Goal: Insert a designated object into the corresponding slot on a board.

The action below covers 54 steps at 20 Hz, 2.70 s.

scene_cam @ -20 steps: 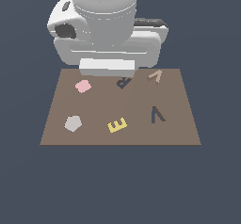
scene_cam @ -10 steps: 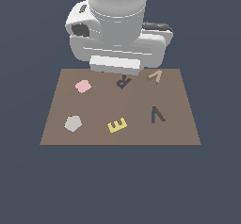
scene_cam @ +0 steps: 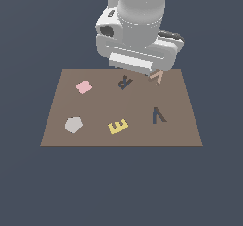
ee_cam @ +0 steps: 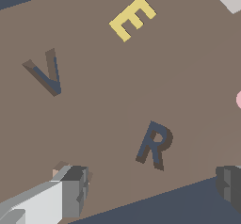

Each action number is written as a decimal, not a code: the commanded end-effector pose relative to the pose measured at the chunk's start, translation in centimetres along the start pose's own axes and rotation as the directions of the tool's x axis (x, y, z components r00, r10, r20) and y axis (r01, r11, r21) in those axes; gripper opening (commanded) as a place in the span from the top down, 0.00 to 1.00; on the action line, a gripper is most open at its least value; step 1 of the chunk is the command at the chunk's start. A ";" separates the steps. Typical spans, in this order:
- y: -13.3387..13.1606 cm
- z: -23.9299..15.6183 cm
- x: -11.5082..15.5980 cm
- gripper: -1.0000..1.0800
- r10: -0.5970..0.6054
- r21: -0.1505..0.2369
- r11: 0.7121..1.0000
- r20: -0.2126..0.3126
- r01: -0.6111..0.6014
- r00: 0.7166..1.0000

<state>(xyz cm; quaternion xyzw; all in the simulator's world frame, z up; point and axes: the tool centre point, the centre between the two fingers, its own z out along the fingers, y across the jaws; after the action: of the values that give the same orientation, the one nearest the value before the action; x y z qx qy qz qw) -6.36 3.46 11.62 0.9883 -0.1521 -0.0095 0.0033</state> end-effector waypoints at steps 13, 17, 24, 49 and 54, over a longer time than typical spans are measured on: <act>-6.2 4.9 -5.5 0.04 0.279 0.011 0.960 -0.010 -0.279 0.960; -7.4 5.7 -6.1 0.04 0.323 0.013 0.946 -0.012 -0.323 0.946; -8.6 6.5 -6.6 0.04 0.367 0.015 0.930 -0.013 -0.367 0.930; -8.9 8.7 -6.6 1.00 0.373 0.015 0.928 -0.013 -0.373 0.928; -8.9 8.5 -6.6 1.00 0.373 0.016 0.928 -0.013 -0.373 0.928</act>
<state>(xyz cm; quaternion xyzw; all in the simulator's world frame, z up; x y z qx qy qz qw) -10.19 13.88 3.07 0.9415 -0.3371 0.0001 0.0000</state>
